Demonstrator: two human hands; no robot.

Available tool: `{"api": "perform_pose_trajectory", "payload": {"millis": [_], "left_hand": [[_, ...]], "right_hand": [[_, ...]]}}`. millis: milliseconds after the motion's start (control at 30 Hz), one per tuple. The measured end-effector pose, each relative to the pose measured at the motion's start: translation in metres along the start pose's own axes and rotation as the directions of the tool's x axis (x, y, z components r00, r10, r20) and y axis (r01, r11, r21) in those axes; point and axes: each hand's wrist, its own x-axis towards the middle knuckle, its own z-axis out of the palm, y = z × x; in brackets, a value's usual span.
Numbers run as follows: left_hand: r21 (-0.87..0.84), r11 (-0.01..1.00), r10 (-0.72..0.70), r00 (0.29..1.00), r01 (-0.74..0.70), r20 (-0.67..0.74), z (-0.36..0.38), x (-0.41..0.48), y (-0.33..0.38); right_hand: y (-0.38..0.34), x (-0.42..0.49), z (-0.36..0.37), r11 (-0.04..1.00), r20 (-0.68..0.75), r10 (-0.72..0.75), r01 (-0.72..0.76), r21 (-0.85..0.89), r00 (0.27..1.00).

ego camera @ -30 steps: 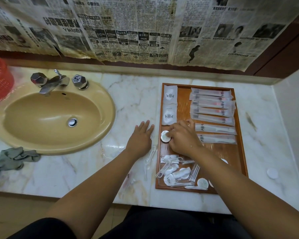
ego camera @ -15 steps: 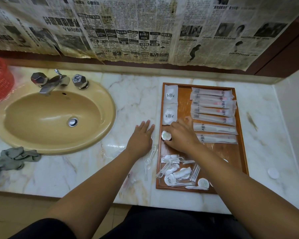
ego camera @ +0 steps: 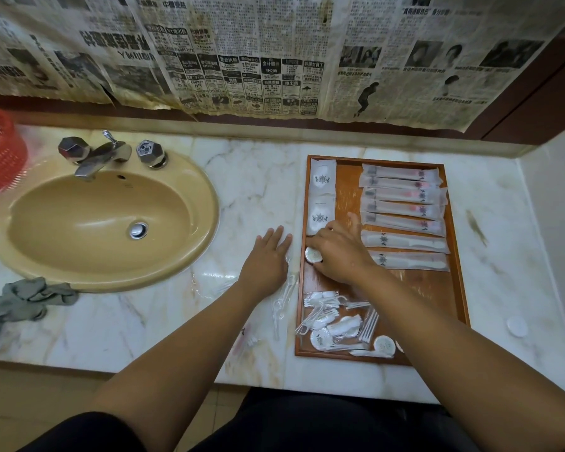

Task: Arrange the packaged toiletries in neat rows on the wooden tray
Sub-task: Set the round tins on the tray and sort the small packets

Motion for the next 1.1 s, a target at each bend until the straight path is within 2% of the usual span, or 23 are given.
{"api": "perform_pose_trajectory", "payload": {"millis": [333, 500, 633, 767, 867, 933, 967, 1033, 1100], "left_hand": [[-0.029, 1.0, -0.007, 1.0, 0.008, 0.013, -0.001, -0.001, -0.002], [-0.254, 0.966, -0.043, 0.999, 0.045, 0.013, -0.013, -0.008, -0.006], [-0.311, 0.949, -0.065, 0.995, 0.04, -0.071, -0.025, -0.029, 0.004], [-0.286, 0.957, 0.006, 0.99, -0.046, -0.141, -0.032, -0.046, 0.033], [-0.3, 0.948, 0.1, 0.995, -0.102, -0.021, -0.032, -0.045, 0.056], [-0.217, 0.964, 0.185, 0.972, -0.152, 0.142, -0.028, -0.044, 0.072], [-0.105, 0.975, 0.215, 0.95, -0.196, 0.225, -0.026, -0.045, 0.079], [0.175, 0.945, 0.191, 0.9, -0.277, 0.392, -0.022, -0.049, 0.091], [0.354, 0.881, 0.131, 0.879, -0.315, 0.458, -0.017, -0.055, 0.098]], "right_hand": [[-0.001, 0.0, 0.003, 0.997, 0.0, 0.031, -0.03, 0.065, 1.0], [-0.002, -0.009, 0.001, 0.994, -0.019, 0.023, -0.02, 0.111, 1.0], [0.001, -0.028, -0.001, 0.974, -0.143, 0.049, -0.016, 0.227, 0.989], [0.011, -0.066, 0.001, 0.929, -0.264, 0.101, 0.004, 0.369, 0.959], [0.019, -0.1, 0.005, 0.878, -0.148, 0.137, -0.051, 0.475, 0.979], [0.021, -0.119, 0.014, 0.888, -0.059, 0.065, -0.031, 0.458, 0.996], [0.02, -0.126, 0.019, 0.891, -0.005, 0.019, -0.015, 0.455, 1.0], [0.015, -0.137, 0.033, 0.896, 0.076, -0.052, 0.014, 0.444, 0.996], [0.006, -0.142, 0.048, 0.913, 0.113, -0.061, 0.01, 0.407, 0.992]]}}
